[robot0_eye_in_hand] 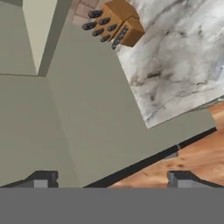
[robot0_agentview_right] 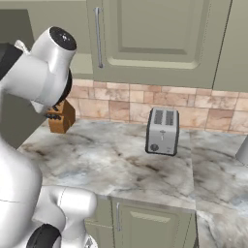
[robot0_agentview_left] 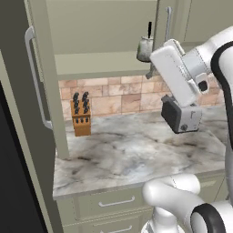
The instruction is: Open the cabinet, pick the kettle from the cabinet, and place it in the sink.
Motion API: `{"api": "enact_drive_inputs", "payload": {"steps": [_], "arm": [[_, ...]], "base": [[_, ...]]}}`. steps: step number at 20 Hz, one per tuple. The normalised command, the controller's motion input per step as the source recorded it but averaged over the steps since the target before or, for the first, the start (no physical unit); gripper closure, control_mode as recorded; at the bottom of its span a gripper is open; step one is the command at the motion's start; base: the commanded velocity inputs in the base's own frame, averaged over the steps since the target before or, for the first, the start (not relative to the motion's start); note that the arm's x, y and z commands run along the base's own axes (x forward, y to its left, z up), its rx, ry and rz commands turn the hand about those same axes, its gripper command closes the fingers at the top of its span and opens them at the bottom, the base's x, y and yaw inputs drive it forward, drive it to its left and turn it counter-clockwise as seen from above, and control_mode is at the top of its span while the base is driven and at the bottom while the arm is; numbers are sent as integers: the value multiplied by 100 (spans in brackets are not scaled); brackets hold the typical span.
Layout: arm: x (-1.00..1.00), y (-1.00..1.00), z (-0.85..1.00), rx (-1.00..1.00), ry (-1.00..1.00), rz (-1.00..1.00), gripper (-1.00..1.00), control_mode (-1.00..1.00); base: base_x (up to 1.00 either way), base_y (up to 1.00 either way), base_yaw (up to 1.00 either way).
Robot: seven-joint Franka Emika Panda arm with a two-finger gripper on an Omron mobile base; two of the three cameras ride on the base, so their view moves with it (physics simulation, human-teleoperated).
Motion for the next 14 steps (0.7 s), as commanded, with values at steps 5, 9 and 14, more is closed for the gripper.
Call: {"api": "enact_drive_inputs", "payload": {"steps": [5,9,14], "arm": [[0,-43,4,-17,-5,-10,-100,-100],[-4,-34,0,-25,-24,-1,-100,-100],[-2,-30,0,-26,-27,0,-100,-100]], "base": [[0,0,0],[0,0,0],[0,0,0]]}}
